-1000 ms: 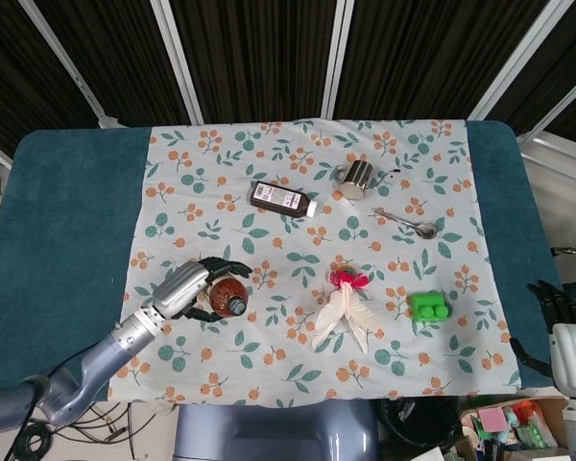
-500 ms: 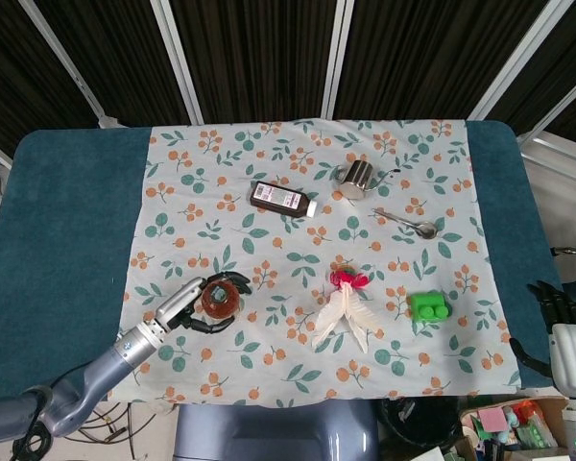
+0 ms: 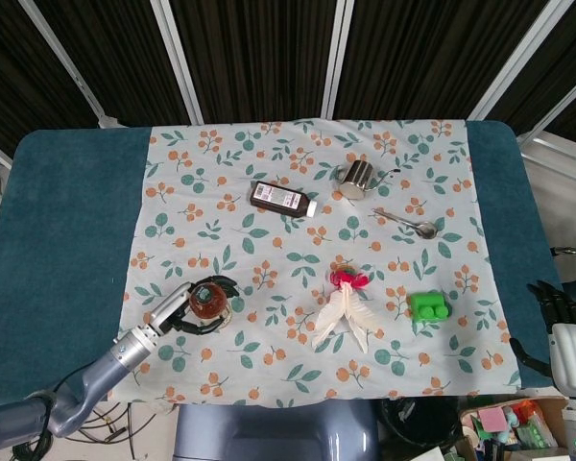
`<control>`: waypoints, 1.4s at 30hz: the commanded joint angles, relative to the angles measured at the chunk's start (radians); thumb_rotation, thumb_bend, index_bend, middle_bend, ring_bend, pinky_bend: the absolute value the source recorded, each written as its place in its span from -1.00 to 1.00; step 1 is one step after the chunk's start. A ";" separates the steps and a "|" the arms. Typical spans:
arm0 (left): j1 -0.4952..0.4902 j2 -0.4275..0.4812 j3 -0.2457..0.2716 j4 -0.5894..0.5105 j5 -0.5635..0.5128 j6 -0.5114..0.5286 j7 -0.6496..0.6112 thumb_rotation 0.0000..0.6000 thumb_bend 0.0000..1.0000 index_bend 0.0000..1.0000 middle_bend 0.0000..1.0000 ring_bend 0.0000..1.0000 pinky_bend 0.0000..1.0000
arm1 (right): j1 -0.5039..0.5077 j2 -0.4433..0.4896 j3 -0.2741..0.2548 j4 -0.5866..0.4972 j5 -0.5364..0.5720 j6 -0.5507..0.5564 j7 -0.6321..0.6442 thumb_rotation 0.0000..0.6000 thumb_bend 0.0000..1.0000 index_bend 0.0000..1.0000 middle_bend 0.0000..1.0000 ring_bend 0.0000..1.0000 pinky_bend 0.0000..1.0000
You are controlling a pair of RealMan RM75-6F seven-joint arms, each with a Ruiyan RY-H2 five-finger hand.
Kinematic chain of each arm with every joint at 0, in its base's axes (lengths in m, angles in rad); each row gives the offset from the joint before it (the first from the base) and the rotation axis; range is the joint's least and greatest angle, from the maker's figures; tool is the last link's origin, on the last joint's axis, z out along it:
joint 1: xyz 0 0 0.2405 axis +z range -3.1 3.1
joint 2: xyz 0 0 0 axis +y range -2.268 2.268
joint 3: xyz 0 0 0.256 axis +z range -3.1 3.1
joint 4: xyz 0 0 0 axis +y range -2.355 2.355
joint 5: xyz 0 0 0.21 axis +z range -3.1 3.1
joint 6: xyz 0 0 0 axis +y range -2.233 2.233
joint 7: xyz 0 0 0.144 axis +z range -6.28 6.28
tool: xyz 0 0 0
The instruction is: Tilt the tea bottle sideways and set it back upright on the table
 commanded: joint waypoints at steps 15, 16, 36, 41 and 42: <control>0.033 -0.088 0.041 0.183 0.011 0.007 -0.077 1.00 -0.05 -0.55 -0.46 -0.55 -0.34 | 0.000 -0.001 0.002 0.001 0.002 0.001 0.001 1.00 -0.67 -0.70 -0.79 -0.74 -0.63; 0.035 -0.090 0.042 0.190 0.011 0.007 -0.078 1.00 -0.06 -0.55 -0.47 -0.55 -0.34 | 0.000 -0.001 0.002 0.001 0.002 0.001 0.001 1.00 -0.67 -0.70 -0.79 -0.74 -0.63; 0.069 0.018 0.097 0.163 0.036 0.030 0.094 1.00 -0.64 -1.00 -1.00 -1.00 -0.89 | 0.000 -0.004 0.004 0.005 -0.008 0.011 0.005 1.00 -0.67 -0.70 -0.79 -0.74 -0.63; 0.103 0.133 0.101 0.061 0.015 0.065 0.202 1.00 -0.64 -1.00 -1.00 -1.00 -0.90 | 0.000 -0.004 0.005 0.005 -0.008 0.013 0.005 1.00 -0.67 -0.70 -0.79 -0.74 -0.63; 0.111 0.170 0.105 0.028 0.009 0.064 0.259 1.00 -0.64 -1.00 -1.00 -1.00 -0.90 | 0.000 -0.004 0.005 0.005 -0.007 0.013 0.005 1.00 -0.67 -0.70 -0.79 -0.74 -0.63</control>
